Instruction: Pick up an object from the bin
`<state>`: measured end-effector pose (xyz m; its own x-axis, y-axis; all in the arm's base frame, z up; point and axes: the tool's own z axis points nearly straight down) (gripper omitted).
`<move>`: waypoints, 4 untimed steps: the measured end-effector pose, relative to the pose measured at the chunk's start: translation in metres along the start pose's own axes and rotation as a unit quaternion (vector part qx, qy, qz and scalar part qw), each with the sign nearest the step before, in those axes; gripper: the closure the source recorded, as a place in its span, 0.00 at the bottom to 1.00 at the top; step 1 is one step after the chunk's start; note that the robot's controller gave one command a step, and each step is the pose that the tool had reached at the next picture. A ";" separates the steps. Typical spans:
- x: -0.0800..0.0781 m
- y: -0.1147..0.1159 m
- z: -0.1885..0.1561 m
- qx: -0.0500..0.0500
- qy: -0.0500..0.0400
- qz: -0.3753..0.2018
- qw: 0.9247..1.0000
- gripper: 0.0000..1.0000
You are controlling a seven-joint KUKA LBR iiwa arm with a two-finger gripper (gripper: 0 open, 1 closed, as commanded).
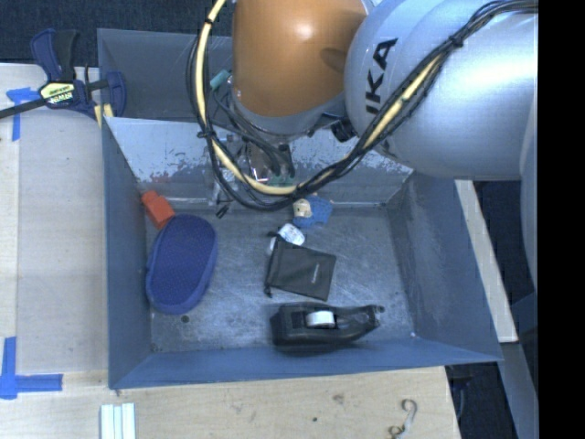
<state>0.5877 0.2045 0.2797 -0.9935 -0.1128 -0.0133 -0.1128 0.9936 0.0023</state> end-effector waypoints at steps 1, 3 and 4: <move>0.030 0.015 0.115 0.000 0.009 -0.152 0.988 1.00; -0.003 0.017 0.208 -0.002 0.004 -0.425 0.905 0.00; -0.004 0.018 0.204 -0.002 0.003 -0.424 0.906 1.00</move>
Offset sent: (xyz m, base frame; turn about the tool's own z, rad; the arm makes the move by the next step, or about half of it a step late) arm -0.0292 0.0120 -0.1121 -0.3044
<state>0.5927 0.2237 0.0757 -0.5495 -0.8355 -0.0075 -0.8355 0.5495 -0.0023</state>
